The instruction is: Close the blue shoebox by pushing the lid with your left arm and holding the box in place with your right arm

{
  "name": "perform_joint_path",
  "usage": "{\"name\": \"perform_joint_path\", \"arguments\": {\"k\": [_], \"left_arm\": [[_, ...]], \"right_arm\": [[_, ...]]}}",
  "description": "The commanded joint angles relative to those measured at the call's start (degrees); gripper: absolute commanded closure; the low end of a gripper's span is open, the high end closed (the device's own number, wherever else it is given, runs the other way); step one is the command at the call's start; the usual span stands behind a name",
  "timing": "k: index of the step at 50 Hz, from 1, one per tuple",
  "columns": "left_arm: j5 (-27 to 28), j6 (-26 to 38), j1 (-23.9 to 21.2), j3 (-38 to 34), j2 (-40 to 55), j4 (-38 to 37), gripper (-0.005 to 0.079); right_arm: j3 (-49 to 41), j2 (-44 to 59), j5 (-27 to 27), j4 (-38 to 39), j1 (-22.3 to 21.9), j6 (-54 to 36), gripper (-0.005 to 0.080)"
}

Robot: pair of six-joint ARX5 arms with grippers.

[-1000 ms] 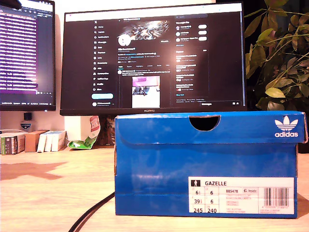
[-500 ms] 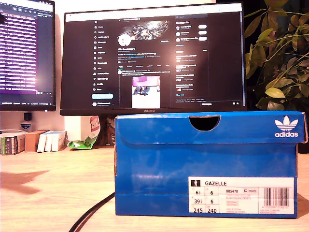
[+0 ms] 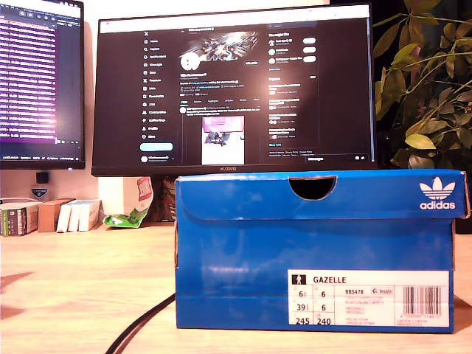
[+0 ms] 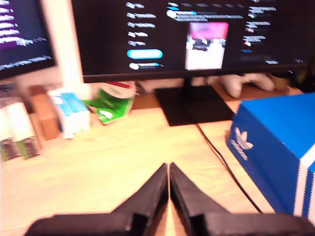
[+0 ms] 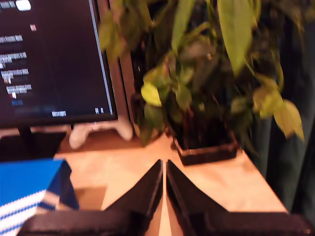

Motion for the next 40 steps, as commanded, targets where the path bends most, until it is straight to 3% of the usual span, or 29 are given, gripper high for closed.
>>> {"name": "perform_joint_path", "arguments": {"k": [1, 18, 30, 40], "left_arm": [[-1.33, -1.31, -0.42, -2.14, -2.08, 0.57, 0.0752], [-7.17, -7.52, -0.79, -8.94, -13.64, 0.39, 0.0752], [-12.79, -9.68, -1.88, -10.93, -19.87, -1.09, 0.0752], [-13.79, -13.38, -2.62, -13.62, -21.49, -1.36, 0.0752]], "right_arm": [[-1.77, -1.62, 1.09, -1.18, -0.09, 1.38, 0.0757], [-2.25, -8.81, 4.09, -9.4, -0.07, 2.47, 0.0757], [-6.51, -13.38, 4.2, -10.25, 1.01, 4.9, 0.0757], [-9.97, -18.69, 4.22, -12.66, 1.05, 7.1, 0.0757]]}}
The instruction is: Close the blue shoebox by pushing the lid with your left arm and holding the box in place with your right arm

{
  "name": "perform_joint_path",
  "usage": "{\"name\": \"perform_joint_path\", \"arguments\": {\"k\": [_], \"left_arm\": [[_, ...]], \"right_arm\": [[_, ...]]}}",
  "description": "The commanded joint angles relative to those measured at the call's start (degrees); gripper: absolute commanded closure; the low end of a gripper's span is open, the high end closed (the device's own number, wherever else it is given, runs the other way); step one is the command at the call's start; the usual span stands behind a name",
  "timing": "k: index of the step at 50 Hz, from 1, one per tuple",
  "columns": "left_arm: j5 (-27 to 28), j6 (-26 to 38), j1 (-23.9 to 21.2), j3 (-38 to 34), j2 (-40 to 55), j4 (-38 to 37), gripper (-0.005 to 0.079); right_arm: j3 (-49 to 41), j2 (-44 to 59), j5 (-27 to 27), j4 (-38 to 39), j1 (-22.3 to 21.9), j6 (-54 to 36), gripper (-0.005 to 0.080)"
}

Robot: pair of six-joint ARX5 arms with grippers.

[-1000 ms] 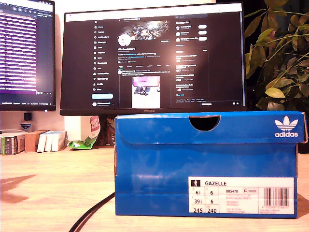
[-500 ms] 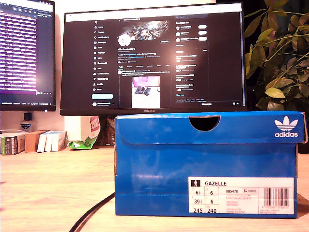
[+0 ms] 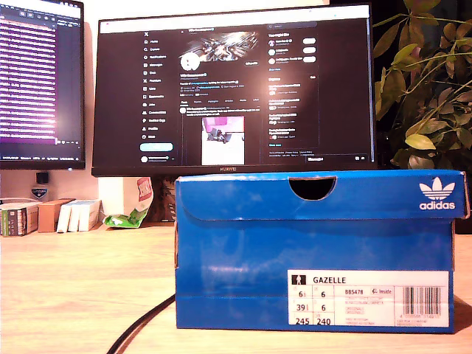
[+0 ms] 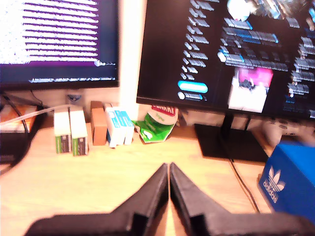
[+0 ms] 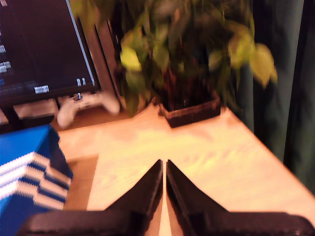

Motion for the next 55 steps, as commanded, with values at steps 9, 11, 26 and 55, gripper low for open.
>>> {"name": "perform_joint_path", "arguments": {"k": [9, 11, 26, 55], "left_arm": [[-1.33, -0.33, -3.04, -5.09, 0.22, 1.44, 0.0752], [-1.79, -0.33, -3.72, -5.79, 0.15, 1.77, 0.0752], [-5.79, -0.2, -8.76, -11.15, -4.9, 1.79, 0.0752], [-11.69, 2.71, -12.66, -17.27, -8.17, 3.04, 0.0752]], "right_arm": [[-3.52, -3.52, 0.13, -5.03, 0.33, 1.03, 0.0757], [-4.22, -3.96, 0.2, -5.11, 0.5, 1.27, 0.0757], [-7.02, -5.84, 3.15, -6.62, 2.67, 3.43, 0.0757], [-9.27, -5.84, 10.54, -5.7, 7.74, 3.37, 0.0757]]}}
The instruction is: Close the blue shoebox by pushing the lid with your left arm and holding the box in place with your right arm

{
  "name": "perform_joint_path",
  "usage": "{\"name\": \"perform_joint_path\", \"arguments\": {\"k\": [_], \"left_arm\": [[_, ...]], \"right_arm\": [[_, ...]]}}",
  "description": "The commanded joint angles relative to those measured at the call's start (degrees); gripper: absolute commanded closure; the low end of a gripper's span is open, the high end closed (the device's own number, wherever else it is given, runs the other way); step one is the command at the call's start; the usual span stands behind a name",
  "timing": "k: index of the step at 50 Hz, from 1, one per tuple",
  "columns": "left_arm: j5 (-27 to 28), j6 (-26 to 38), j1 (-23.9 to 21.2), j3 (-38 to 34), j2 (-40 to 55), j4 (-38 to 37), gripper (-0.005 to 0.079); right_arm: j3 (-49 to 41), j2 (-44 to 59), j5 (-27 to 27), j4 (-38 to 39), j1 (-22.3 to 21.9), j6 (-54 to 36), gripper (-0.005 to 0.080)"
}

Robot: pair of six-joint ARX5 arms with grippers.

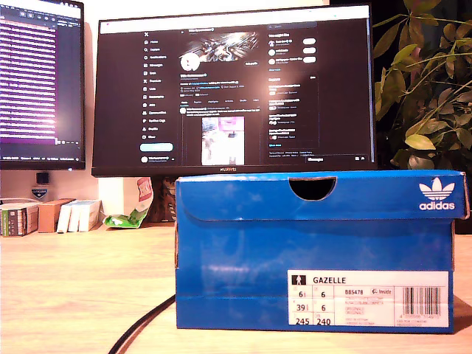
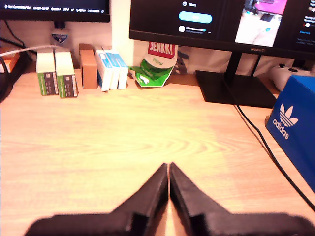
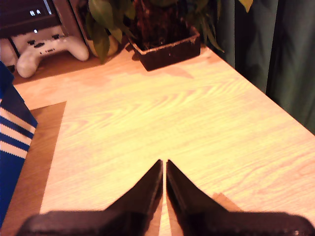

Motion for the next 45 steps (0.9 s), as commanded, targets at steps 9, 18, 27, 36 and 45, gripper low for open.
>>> {"name": "perform_joint_path", "arguments": {"k": [9, 18, 27, 36, 45], "left_arm": [[-0.24, 0.24, -0.26, -3.8, -0.44, 1.6, 0.0752], [-0.52, 1.18, -0.26, -3.8, -0.44, -0.17, 0.0752], [-0.68, 0.35, -0.26, -3.8, -0.44, 0.0, 0.0752], [-0.76, 0.04, -0.26, -3.8, -0.44, 0.04, 0.0752], [-0.76, 0.04, -0.26, -3.8, -0.44, 0.07, 0.0752]], "right_arm": [[-1.09, -0.35, 1.55, 0.5, 0.98, -0.26, 0.0757], [-1.16, 0.85, -1.09, 0.79, 2.29, -1.57, 0.0757], [-1.16, 1.25, -1.29, 1.09, 3.43, -1.53, 0.0757], [-1.16, 1.25, -1.46, 1.05, 3.43, -1.44, 0.0757], [-1.16, 1.25, -1.42, 1.05, 3.43, -1.44, 0.0757]]}}
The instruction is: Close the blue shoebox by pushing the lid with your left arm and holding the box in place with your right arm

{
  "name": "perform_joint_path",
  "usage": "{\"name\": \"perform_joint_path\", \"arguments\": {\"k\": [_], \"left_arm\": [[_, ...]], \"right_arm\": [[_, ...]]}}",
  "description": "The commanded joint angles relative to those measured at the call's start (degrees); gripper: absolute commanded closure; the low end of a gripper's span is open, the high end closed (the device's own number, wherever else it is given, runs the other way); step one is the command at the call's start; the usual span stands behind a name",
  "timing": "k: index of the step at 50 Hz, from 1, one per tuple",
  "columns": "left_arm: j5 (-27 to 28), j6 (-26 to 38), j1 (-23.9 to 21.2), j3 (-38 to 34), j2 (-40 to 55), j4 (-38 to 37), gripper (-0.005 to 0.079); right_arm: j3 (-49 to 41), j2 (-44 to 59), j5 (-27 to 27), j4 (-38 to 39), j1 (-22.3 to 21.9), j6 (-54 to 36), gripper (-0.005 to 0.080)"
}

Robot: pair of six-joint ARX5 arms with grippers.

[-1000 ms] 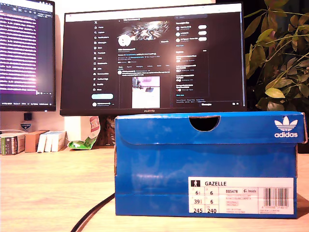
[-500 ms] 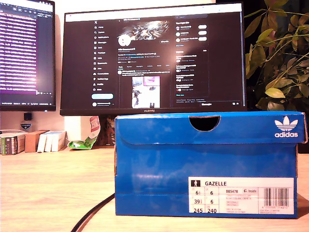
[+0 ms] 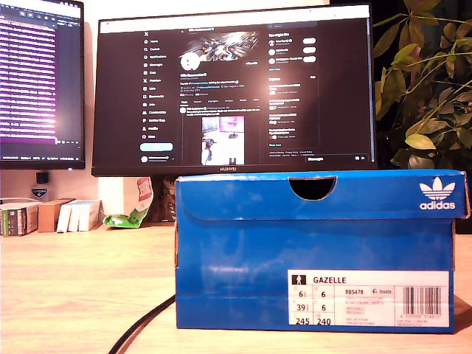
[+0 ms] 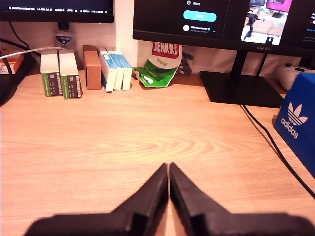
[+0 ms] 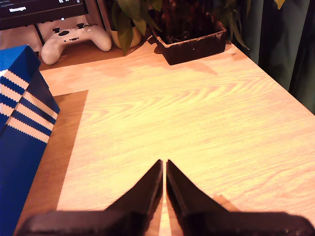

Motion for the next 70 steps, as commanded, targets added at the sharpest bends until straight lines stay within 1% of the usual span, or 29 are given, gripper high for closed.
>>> {"name": "perform_joint_path", "arguments": {"k": [1, 18, 21, 24, 28, 29, 31, 37, 39, 40, 44, 46, 47, 53, 56, 57, 59, 64, 70], "left_arm": [[-0.11, -0.11, -0.15, -1.84, -0.44, -0.83, 0.0752], [-0.09, -0.11, -0.15, -1.84, -0.44, -0.83, 0.0752], [-0.11, -0.11, -0.15, -1.84, -0.44, -0.81, 0.0752], [-0.09, -0.11, -0.15, -1.84, -0.44, -0.81, 0.0752], [-0.11, -0.11, -0.15, -1.84, -0.44, -0.81, 0.0752], [-0.11, -0.11, -0.15, -1.84, -0.44, -0.81, 0.0752], [-0.09, -0.11, -0.15, -1.84, -0.44, -0.81, 0.0752], [-0.13, -0.11, -0.15, -1.84, -0.44, -0.81, 0.0752], [-0.11, -0.11, -0.15, -1.84, -0.44, -0.81, 0.0752], [-0.09, -0.11, -0.15, -1.84, -0.44, -0.81, 0.0752], [-0.11, -0.11, -0.15, -1.84, -0.44, -0.79, 0.0752], [-0.11, -0.11, -0.15, -1.84, -0.44, -0.81, 0.0752], [-0.09, -0.11, -0.15, -1.84, -0.44, -0.81, 0.0752], [-0.09, -0.11, -0.15, -1.84, -0.44, -0.79, 0.0752], [-0.09, -0.11, -0.15, -1.84, -0.44, -0.79, 0.0752], [-0.09, -0.11, -0.15, -1.84, -0.44, -0.79, 0.0752], [-0.09, -0.11, -0.15, -1.84, -0.44, -0.79, 0.0752], [-0.11, -0.11, -0.15, -1.84, -0.44, -0.79, 0.0752], [-0.09, -0.11, -0.15, -1.84, -0.44, -0.79, 0.0752]], "right_arm": [[-1.16, 0.35, -0.04, 0.61, 0.0, 0.0, 0.0757], [-1.16, 0.31, 0.07, 0.59, -0.5, -0.15, 0.0757], [-1.16, 0.09, 1.44, 1.07, -1.4, -3.54, 0.0757], [-1.16, -0.28, 1.27, 0.87, -2.38, -4.87, 0.0757], [-1.16, -0.94, -0.24, 0.63, -3.43, -8.44, 0.0757], [-1.16, -1.18, -1.55, 0.63, -3.74, -9.64, 0.0757], [-1.16, -1.27, -2.4, 0.79, -4.5, -10.86, 0.0757], [-1.33, -1.27, -7.3, 1.64, -6.73, -12.83, 0.0757], [-1.44, -1.27, -7.5, 2.1, -7.41, -13.57, 0.0757], [-1.6, -1.27, -10.29, 2.62, -7.76, -13.66, 0.0757], [-2.38, -1.27, -14.38, 5.7, -9.25, -13.25, 0.0757], [-2.84, -1.27, -14.58, 7.41, -9.92, -12.02, 0.0757], [-3.02, -1.27, -16.28, 7.93, -10.16, -11.74, 0.0757], [-3.65, -1.27, -16.87, 9.94, -10.91, -11.19, 0.0757], [-4.44, -1.27, -16.7, 11.67, -11.37, -8.72, 0.0757], [-4.92, -1.27, -16.74, 14.25, -11.52, -8.0, 0.0757], [-5.7, -1.27, -17.0, 16.2, -11.56, -6.82, 0.0757], [-5.66, -1.27, -17.09, 16.39, -11.39, -6.73, 0.0757], [-5.66, -1.27, -17.2, 15.37, -11.41, -9.68, 0.0757]]}}
